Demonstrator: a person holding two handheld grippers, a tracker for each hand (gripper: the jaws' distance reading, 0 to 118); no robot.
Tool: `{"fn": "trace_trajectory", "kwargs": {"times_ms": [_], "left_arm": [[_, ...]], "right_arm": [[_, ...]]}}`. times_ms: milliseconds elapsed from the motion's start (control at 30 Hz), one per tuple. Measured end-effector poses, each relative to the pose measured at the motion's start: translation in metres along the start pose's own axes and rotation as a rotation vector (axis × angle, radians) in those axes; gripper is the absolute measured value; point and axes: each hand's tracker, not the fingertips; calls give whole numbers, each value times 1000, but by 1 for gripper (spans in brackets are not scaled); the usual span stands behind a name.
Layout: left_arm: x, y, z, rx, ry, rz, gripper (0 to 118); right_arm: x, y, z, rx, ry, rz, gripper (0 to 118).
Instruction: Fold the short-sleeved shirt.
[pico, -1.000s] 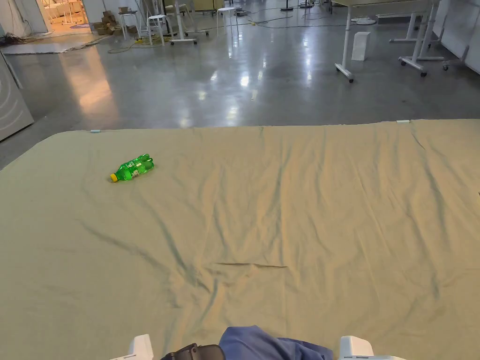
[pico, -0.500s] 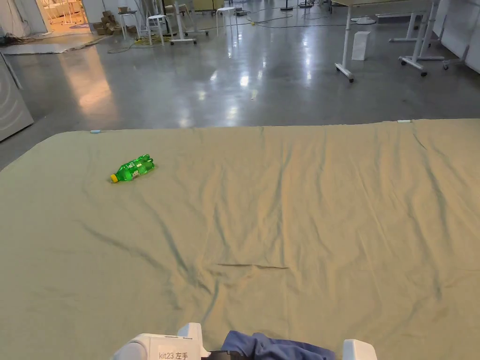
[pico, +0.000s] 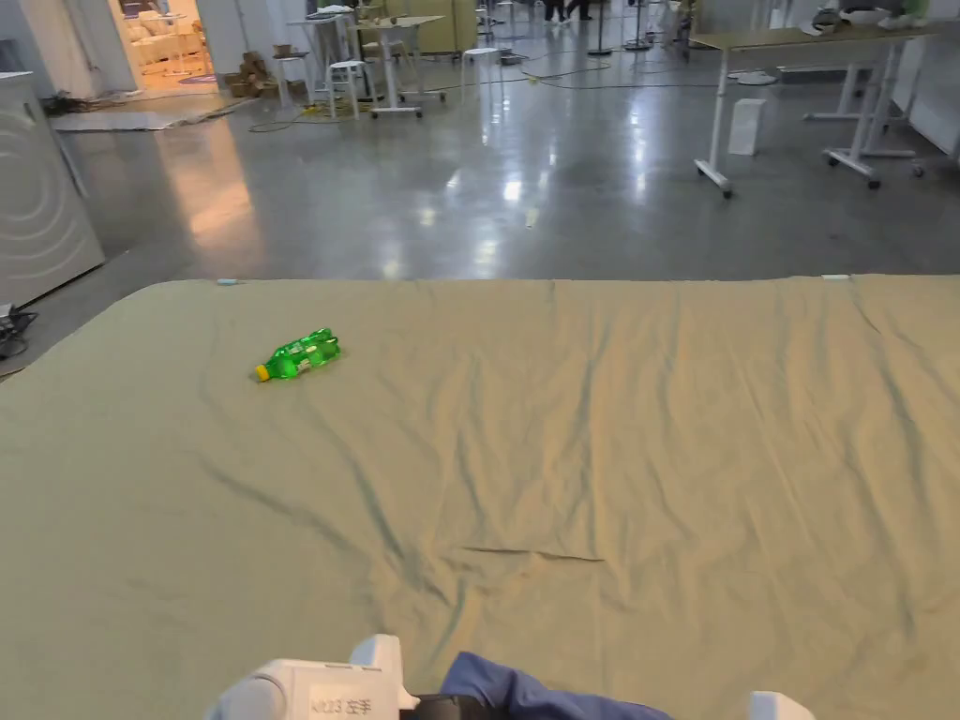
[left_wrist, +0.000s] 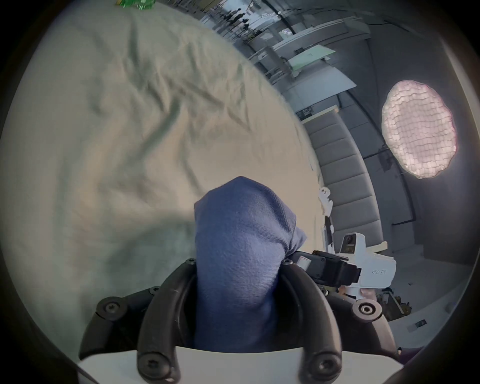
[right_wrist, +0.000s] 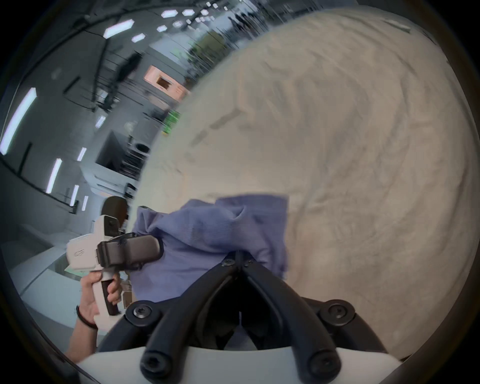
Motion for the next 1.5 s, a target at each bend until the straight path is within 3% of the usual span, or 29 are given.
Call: {"fn": "trace_trajectory", "kwargs": {"times_ms": [67, 133, 333, 400, 500, 533, 600, 667, 767, 833, 1000, 1100, 1167, 1267, 1367, 1500], "left_arm": [[-20, 23, 48, 40, 68, -13, 38], [-49, 47, 95, 31, 170, -18, 38], [-128, 85, 243, 116, 402, 81, 38], [-152, 91, 268, 137, 457, 99, 38], [-177, 94, 271, 108, 485, 163, 41], [-186, 96, 266, 99, 527, 172, 46], [-216, 102, 259, 122, 633, 133, 73], [-223, 108, 259, 92, 759, 77, 90], [-183, 114, 276, -41, 929, 41, 90], [-149, 114, 296, 39, 1005, -91, 90], [-22, 88, 326, 314, 841, -315, 89], [48, 61, 320, 430, 768, -450, 89], [75, 45, 305, 530, 694, -522, 88], [118, 16, 272, 670, 611, -593, 87], [155, -13, 225, 727, 631, -713, 86], [166, -39, 176, 772, 614, -812, 74]], "right_arm": [[-6, 2, 20, 40, -4, 72, 0], [-16, -4, 40, 42, -25, 72, 0], [7, -25, 56, 54, -86, 63, 0], [9, -30, 59, 67, -136, 60, 0], [20, -33, 59, 56, -117, 9, 0], [22, -33, 57, 51, -106, 2, 0], [20, -33, 56, 45, -122, 16, 0], [12, -31, 57, 37, -151, 51, 0], [15, -28, 62, 46, -141, 88, 0], [15, -27, 67, 70, -169, 101, 0], [-5, -23, 98, 213, -197, 201, 0], [-41, -11, 126, 309, -225, 296, 0], [-39, -8, 135, 394, -259, 349, 0], [-49, -4, 156, 515, -260, 363, 0], [-65, -1, 180, 611, -251, 382, 0], [-70, -5, 195, 672, -287, 420, 0]]}}
